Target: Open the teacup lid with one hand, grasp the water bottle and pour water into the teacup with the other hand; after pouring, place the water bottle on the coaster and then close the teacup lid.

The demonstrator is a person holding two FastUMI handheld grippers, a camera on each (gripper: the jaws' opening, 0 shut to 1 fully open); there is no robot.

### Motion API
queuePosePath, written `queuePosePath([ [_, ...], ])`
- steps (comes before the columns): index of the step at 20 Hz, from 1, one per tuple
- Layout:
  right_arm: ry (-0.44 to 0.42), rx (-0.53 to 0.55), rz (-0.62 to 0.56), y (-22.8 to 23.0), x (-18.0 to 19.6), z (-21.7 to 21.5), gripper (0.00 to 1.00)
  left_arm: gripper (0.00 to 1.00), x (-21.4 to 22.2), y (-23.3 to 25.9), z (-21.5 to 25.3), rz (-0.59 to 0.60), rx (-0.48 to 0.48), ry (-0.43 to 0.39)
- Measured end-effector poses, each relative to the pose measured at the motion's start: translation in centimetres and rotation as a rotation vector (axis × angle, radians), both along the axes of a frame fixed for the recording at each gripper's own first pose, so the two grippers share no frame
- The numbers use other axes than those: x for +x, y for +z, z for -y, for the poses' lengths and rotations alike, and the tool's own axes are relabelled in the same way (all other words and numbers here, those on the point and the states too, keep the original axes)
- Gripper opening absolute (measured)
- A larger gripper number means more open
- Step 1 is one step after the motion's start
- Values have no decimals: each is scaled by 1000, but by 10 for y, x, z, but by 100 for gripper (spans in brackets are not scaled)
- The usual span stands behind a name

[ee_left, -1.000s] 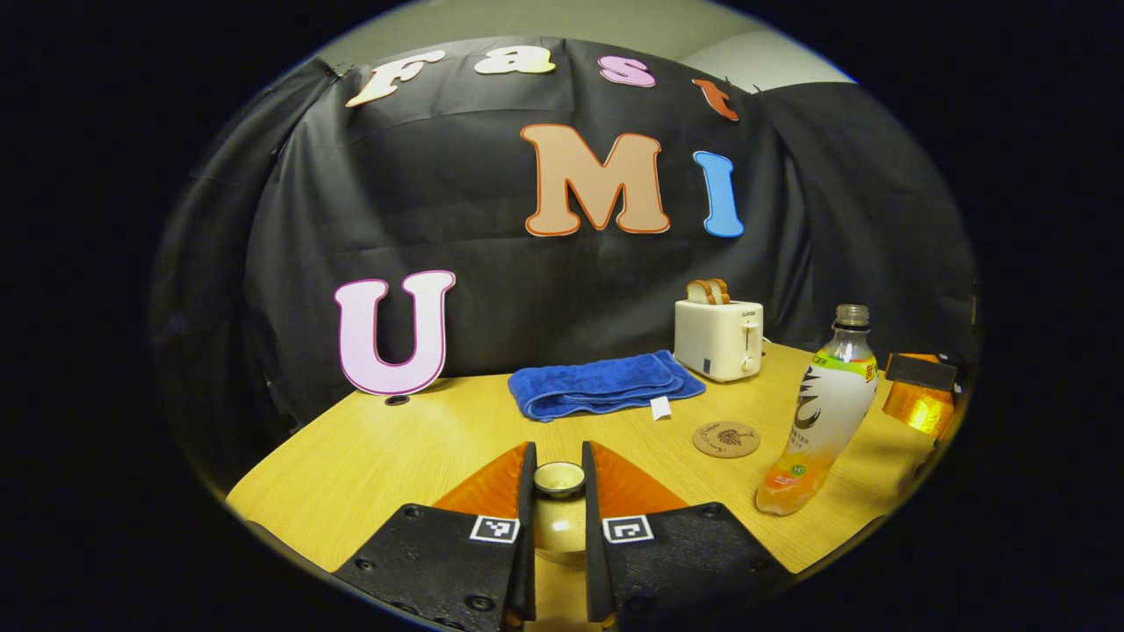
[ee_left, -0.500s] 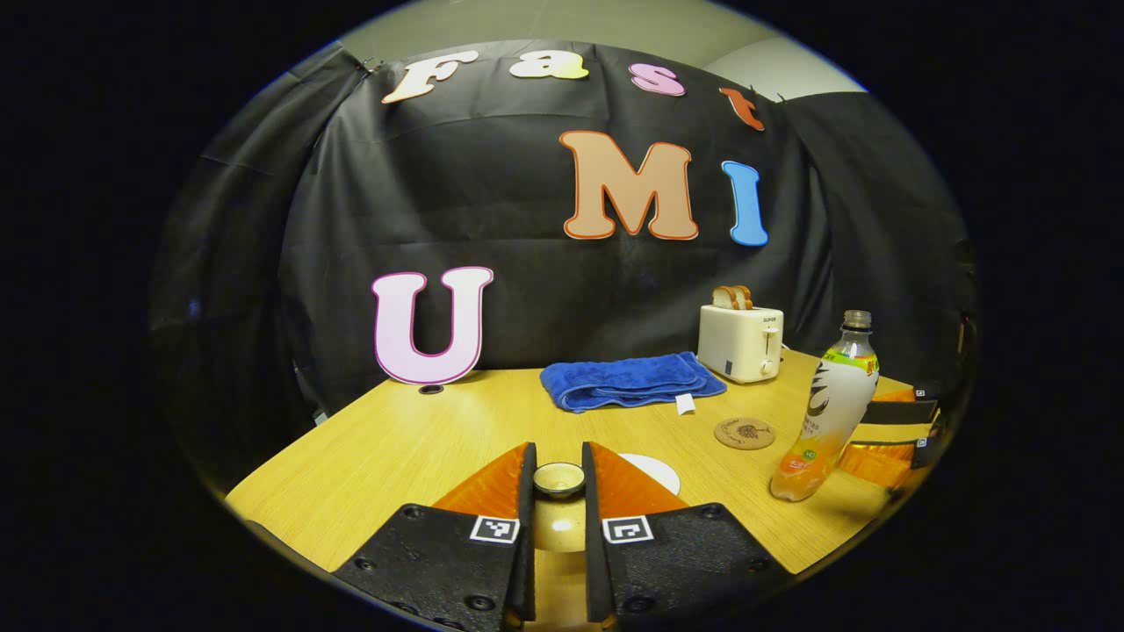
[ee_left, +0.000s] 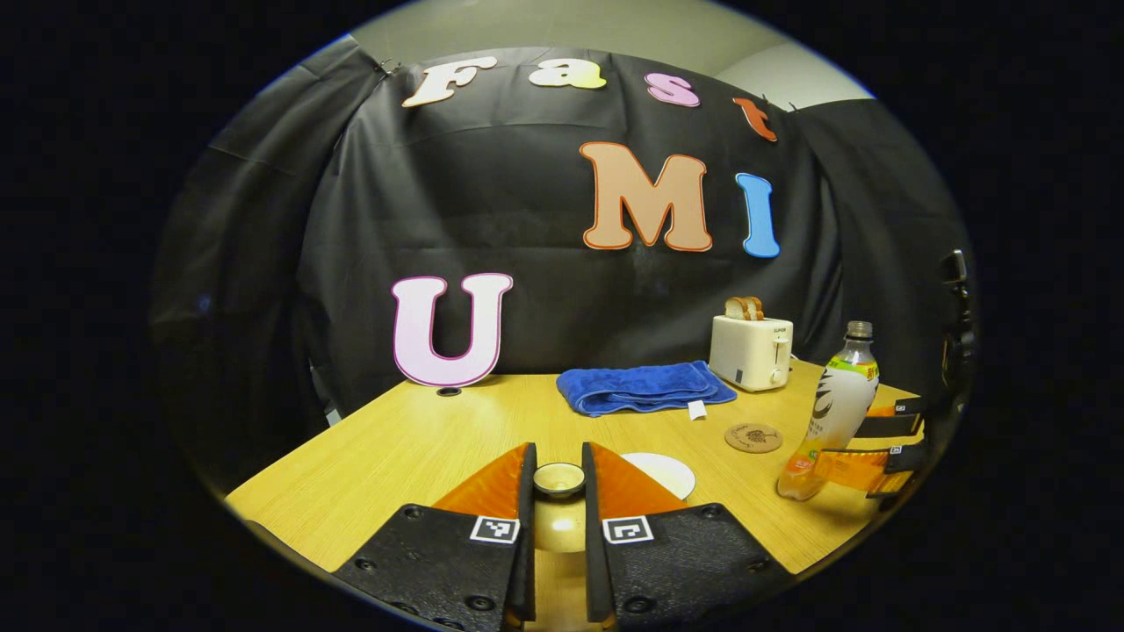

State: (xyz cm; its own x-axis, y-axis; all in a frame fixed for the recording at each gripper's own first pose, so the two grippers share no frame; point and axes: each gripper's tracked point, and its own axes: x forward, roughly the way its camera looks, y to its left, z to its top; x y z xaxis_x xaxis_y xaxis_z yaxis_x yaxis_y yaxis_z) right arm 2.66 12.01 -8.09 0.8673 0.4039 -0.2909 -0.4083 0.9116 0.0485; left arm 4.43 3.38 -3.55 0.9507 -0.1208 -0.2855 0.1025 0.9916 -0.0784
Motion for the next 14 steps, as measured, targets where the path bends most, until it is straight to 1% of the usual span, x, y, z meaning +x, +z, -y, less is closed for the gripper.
queuePosePath([
  [1,-6,1,-10,0,1,0,99,20,0,1,0,3,-3,1],
  [4,-13,5,-24,-3,3,2,81,20,-1,0,0,2,-16,0],
  [6,-12,2,-30,-4,2,2,82,20,0,0,-1,3,-21,2],
  [8,-11,-1,-28,-4,4,-2,72,20,-2,-1,-2,3,-24,5],
  [10,-9,-10,-28,-4,5,-2,65,20,-2,-1,-3,2,-28,5],
  [11,-3,-22,-27,-3,4,-4,65,20,-2,-2,-2,2,-34,6],
  [12,3,-43,-24,-3,5,-5,65,19,-1,-2,-3,1,-41,6],
  [14,3,-125,9,0,9,-2,65,20,-1,-1,-5,3,-51,10],
])
